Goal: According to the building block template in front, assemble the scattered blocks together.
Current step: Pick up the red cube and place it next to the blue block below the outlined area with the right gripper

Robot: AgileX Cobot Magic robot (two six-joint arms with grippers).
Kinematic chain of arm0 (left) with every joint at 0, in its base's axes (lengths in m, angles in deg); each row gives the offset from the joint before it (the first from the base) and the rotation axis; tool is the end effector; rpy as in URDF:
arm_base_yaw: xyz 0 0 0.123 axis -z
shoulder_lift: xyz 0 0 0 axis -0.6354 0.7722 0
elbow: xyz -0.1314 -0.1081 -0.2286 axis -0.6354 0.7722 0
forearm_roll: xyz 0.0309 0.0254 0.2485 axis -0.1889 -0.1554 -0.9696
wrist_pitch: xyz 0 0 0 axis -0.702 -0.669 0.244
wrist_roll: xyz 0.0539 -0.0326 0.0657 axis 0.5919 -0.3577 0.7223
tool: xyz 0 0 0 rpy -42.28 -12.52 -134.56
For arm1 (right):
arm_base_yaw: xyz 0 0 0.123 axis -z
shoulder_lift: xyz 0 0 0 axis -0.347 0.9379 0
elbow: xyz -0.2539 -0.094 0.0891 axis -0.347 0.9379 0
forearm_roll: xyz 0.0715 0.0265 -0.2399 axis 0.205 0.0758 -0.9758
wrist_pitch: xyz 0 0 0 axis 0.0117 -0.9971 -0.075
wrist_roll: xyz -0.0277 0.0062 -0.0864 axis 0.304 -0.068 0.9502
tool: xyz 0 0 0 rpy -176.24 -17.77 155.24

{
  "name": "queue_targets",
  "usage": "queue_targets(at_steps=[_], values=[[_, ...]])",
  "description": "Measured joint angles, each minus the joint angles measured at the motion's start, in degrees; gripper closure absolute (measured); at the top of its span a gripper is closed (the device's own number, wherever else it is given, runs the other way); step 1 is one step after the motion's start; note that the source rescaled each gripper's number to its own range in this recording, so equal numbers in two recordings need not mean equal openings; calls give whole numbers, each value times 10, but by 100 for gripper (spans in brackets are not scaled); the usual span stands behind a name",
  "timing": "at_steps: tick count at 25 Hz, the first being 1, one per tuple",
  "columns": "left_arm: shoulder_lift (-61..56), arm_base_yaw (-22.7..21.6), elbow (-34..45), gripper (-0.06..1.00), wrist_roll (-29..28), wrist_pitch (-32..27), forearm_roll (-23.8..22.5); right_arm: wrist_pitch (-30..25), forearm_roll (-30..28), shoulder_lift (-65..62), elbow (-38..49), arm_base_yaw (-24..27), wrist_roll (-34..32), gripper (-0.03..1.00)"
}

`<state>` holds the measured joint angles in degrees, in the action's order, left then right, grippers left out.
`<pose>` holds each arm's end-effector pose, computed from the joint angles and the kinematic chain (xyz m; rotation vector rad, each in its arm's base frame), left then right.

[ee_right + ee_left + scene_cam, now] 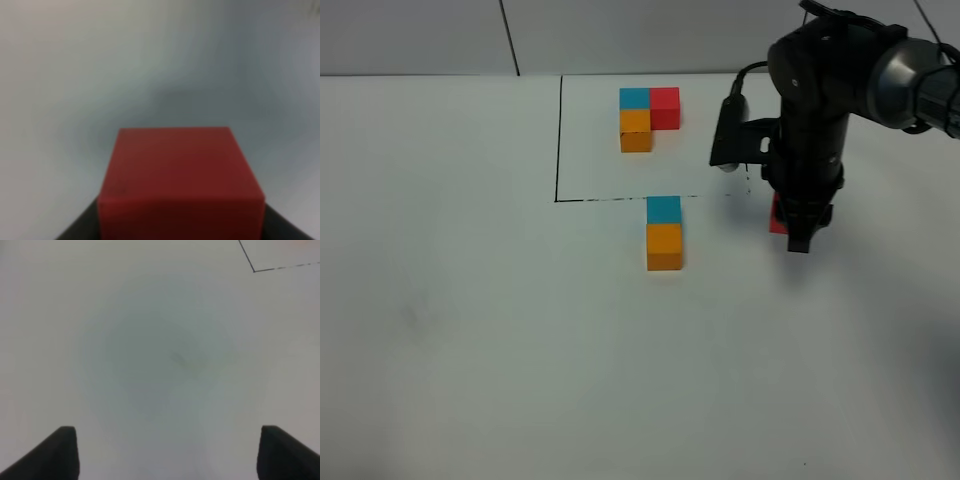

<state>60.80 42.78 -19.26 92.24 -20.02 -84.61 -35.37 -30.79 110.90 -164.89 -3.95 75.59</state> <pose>-0.0066 -0.0015 0.2787 0.1424 2.0291 -0.0138 0.3910 0.1594 0.1752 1.9797 -2.4127 0.2702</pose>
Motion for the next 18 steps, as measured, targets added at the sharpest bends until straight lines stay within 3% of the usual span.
queue_targets(at_steps=[8,18], values=[[0,0,0,28,0,0,0,-15,41,93,-129,-20,69,97],[0,0,0,28,0,0,0,-4,44,142,-155,-24,93,97]])
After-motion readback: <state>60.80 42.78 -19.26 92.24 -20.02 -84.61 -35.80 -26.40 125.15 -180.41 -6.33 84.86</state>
